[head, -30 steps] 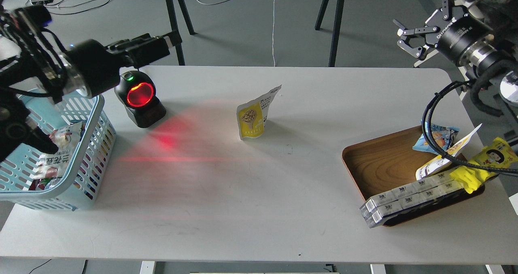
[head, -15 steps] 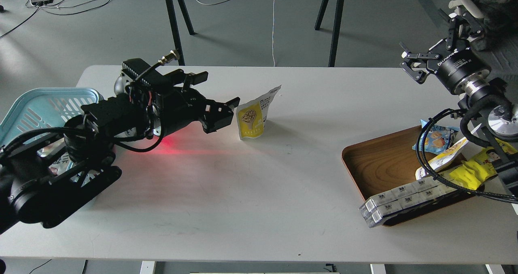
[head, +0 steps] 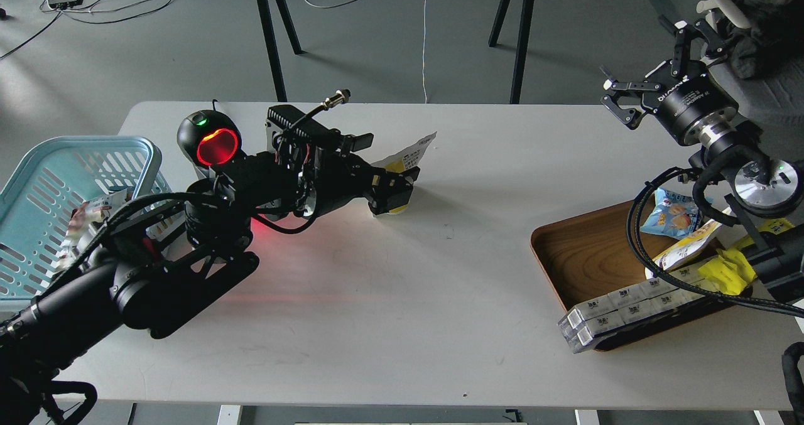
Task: Scan snack and place in basket
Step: 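Reach the left gripper to the standing yellow packet and grasp it, then lift the packet with the left gripper and bring it before the scanner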
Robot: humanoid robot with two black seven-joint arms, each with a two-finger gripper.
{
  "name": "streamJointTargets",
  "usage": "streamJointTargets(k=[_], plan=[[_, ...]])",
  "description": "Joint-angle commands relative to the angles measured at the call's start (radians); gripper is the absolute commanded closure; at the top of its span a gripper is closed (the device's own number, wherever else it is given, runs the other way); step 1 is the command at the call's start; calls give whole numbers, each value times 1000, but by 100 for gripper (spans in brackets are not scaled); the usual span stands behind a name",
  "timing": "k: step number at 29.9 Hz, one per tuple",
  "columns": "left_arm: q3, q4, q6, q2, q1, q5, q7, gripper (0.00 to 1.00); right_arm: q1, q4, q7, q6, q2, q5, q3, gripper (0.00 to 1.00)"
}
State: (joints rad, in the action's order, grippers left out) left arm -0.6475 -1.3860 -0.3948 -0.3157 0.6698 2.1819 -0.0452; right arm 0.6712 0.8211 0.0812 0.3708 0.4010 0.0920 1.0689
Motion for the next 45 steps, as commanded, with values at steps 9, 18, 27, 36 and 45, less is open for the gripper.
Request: streamJointTargets(k=[9, 18, 27, 36, 45], plan=[[19, 139, 8, 49, 14, 0, -2, 46, 1, 6, 0, -6, -10, 0, -7, 2], [20, 145, 8, 47, 13, 0, 1, 96, 1, 7, 0, -6, -11, 0, -12, 2], [19, 139, 25, 35, 16, 0, 7, 100, 1, 9, 0, -7, -14, -2, -12, 2], [-1, 44, 62, -109, 11, 0, 15, 100, 1, 12, 2, -7, -14, -2, -14, 2], [-64, -168, 59, -368, 7, 0, 24, 100, 4, 13, 2, -7, -14, -2, -14, 2]])
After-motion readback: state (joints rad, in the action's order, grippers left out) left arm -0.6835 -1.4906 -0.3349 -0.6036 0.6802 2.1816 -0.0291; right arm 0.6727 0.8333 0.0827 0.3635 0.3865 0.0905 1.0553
